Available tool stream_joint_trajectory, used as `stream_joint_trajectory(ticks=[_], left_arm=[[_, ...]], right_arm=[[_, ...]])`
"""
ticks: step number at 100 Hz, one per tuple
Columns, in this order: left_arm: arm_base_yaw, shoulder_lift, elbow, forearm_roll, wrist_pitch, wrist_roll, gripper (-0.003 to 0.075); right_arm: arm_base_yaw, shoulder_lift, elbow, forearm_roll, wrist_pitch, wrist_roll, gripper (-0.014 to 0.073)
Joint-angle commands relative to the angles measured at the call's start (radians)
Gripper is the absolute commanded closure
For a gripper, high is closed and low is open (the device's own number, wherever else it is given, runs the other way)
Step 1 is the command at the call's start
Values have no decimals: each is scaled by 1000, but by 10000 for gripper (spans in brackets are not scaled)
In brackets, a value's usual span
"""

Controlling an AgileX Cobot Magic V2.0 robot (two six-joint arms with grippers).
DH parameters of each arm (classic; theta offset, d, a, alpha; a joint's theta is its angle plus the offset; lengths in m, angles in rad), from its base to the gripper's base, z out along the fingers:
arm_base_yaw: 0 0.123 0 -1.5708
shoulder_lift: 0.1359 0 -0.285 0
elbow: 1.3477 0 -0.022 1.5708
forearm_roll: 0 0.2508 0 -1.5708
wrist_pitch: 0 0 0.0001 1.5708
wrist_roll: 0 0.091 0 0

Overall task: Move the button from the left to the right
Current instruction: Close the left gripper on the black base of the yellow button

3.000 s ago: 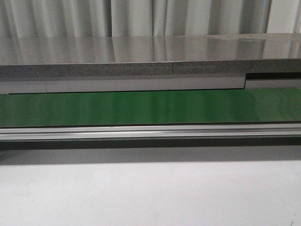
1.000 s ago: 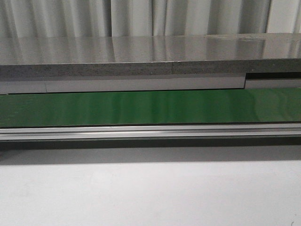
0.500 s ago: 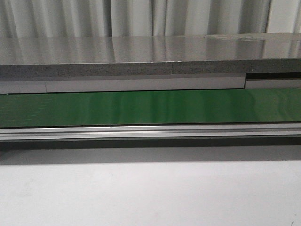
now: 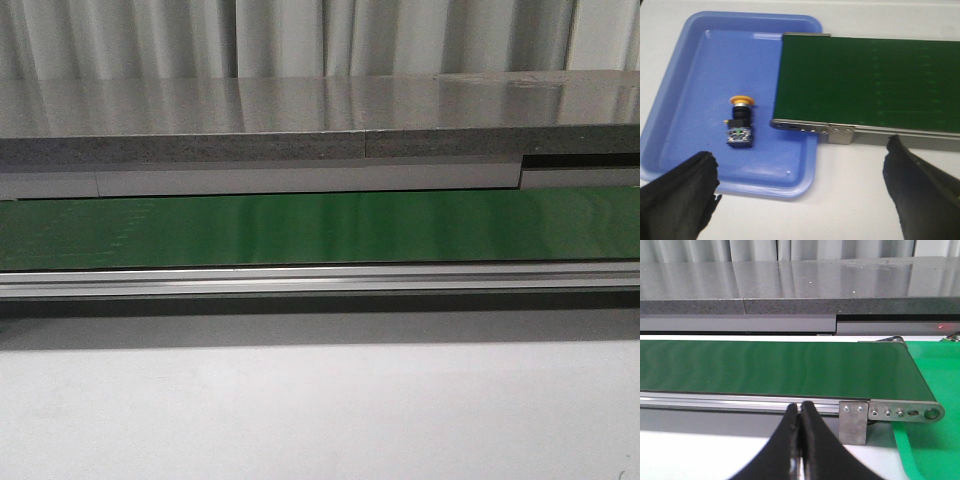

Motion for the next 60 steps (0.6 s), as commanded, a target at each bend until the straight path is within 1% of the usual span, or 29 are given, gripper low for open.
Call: stream_joint_trajectory(ticks=[1, 11, 29, 48, 60], left_arm=[[71, 80, -82, 17, -36, -11, 69], [155, 197, -135, 15, -45, -11, 69], [239, 416, -230, 14, -61, -11, 69], [274, 626, -337, 16, -66, -11, 69], [274, 744, -399, 16, -46, -9, 69]], right_arm=[[2, 0, -15, 0, -88, 0, 661], [2, 0, -15, 0, -88, 0, 661], [2, 0, -15, 0, -88, 0, 661], [2, 0, -15, 0, -88, 0, 661], [2, 0, -15, 0, -88, 0, 661]])
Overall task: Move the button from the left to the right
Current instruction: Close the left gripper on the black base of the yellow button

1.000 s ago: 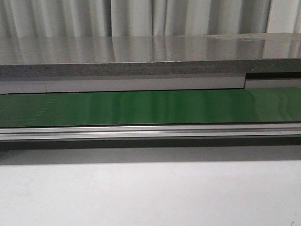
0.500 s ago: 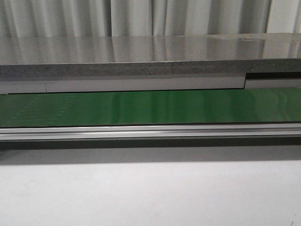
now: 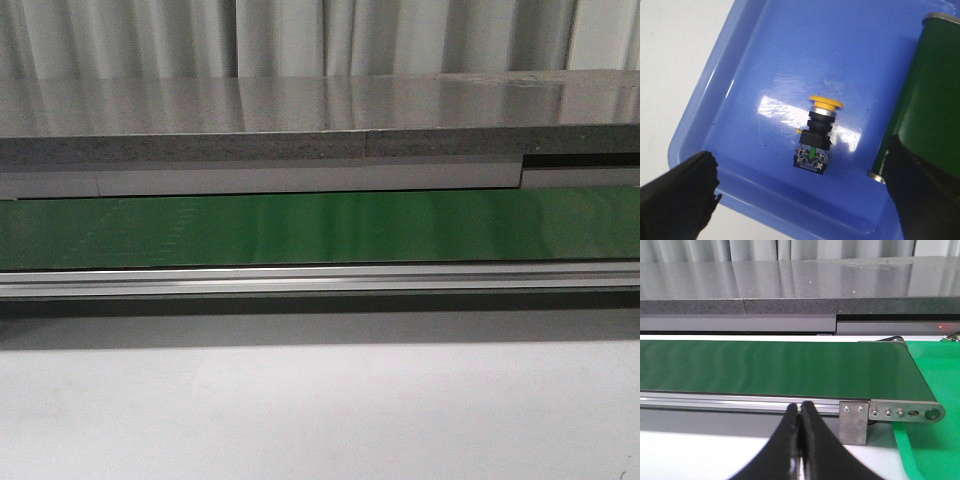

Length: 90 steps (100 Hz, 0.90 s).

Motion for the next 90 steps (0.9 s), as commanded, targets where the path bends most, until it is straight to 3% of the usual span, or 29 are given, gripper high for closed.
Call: stream_joint_trajectory(ticks=[1, 90], left_arm=[[3, 40, -75, 3, -26, -9, 69], [3, 336, -113, 5, -12, -3, 69]], right_arm=[[2, 0, -15, 0, -88, 0, 661], [2, 0, -15, 0, -88, 0, 661]])
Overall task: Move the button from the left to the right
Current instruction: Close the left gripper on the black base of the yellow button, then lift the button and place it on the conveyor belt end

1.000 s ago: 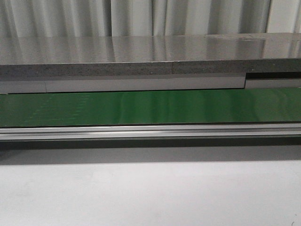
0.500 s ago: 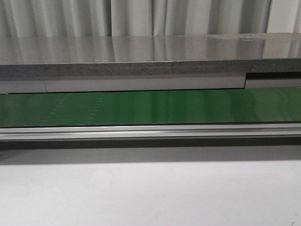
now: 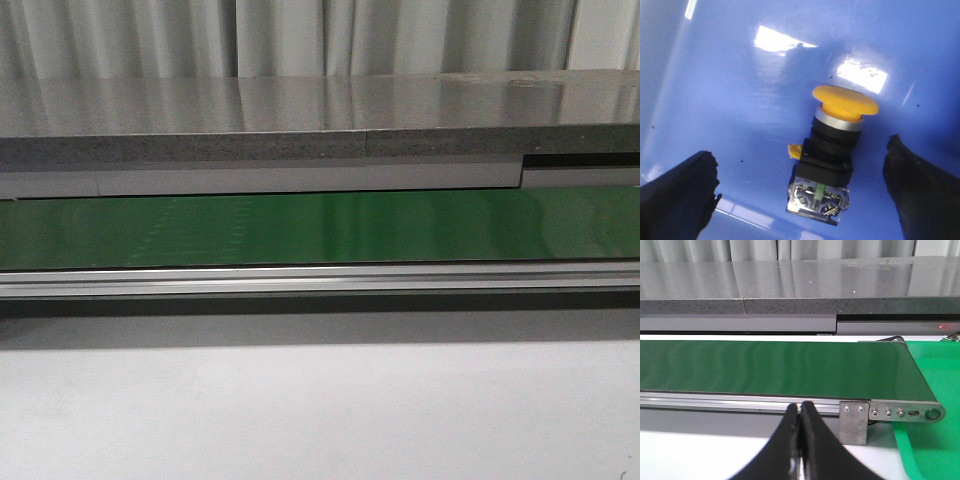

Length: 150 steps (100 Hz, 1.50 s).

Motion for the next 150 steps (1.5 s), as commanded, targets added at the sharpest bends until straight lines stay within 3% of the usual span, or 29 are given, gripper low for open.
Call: stream_joint_trajectory(ticks=[1, 40, 52, 71, 83, 110, 123, 150], left_arm=[[1, -23, -31, -3, -7, -3, 69], [1, 37, -31, -1, -1, -3, 95], [1, 37, -31, -1, -1, -3, 246], [1, 37, -31, -1, -1, -3, 606], [1, 35, -52, -1, 26, -3, 741], [-4, -59, -184, -13, 106, 0, 741], [-19, -136, -215, -119, 110, 64, 741], [-147, -159, -209, -188, 121, 124, 741]], right_arm=[[2, 0, -15, 0, -88, 0, 661], [2, 0, -15, 0, -88, 0, 661], [2, 0, -15, 0, -88, 0, 661], [2, 0, -15, 0, -88, 0, 661], [2, 0, -15, 0, -88, 0, 661], [2, 0, -15, 0, -88, 0, 661], [2, 0, -15, 0, -88, 0, 661], [2, 0, -15, 0, -88, 0, 661]])
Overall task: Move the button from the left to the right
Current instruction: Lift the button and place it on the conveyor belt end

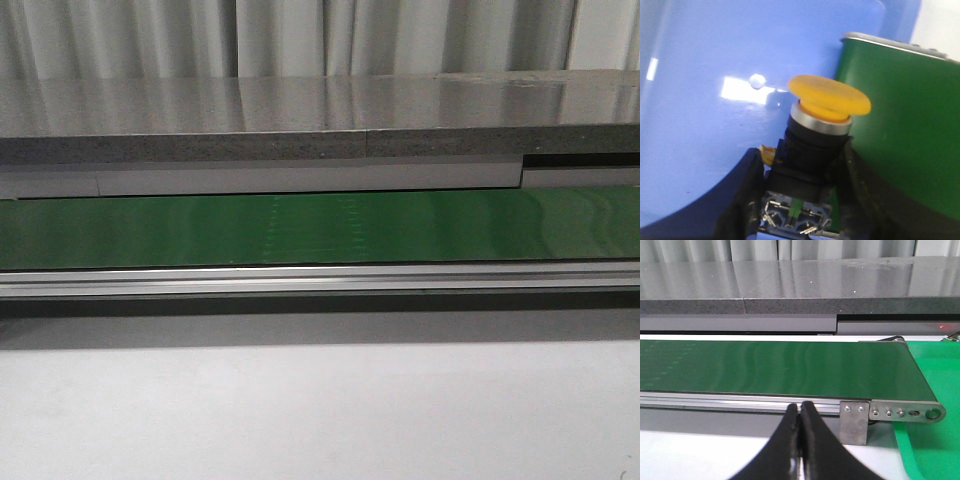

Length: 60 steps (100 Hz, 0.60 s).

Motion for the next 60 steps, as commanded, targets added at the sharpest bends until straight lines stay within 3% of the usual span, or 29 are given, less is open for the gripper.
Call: stream_joint_trajectory(ticks=[1, 23, 50, 60], left_arm=[[-47, -47, -22, -22, -20, 9, 741], [-127, -33, -21, -17, -26, 9, 740], [-136, 39, -21, -21, 24, 9, 738], [-136, 38, -21, -27, 24, 14, 668]], right_arm=[[0, 0, -15, 0, -88, 0, 661], [0, 0, -15, 0, -88, 0, 661], [0, 0, -15, 0, -88, 0, 661], [0, 0, -15, 0, -88, 0, 661]])
